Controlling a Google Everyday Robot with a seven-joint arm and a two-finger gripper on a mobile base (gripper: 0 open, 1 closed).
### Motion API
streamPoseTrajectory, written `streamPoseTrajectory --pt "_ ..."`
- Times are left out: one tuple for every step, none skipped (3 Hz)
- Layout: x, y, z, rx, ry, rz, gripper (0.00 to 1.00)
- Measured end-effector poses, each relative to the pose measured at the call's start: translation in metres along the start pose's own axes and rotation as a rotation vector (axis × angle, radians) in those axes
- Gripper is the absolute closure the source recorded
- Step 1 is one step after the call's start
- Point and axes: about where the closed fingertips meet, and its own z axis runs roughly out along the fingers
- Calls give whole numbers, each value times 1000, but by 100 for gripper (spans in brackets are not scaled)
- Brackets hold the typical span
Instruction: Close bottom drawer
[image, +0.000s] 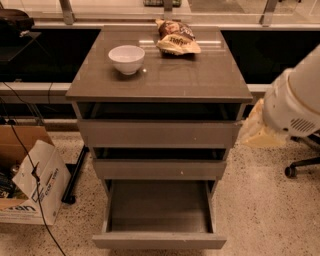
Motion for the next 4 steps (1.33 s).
streamPoseTrajectory --pt "6 7 40 -26 -26 -1 95" --pt "31 3 109 -106 -55 32 100" --pt "53 5 145 -189 -12 58 100" --pt "50 13 157 -207 8 71 100"
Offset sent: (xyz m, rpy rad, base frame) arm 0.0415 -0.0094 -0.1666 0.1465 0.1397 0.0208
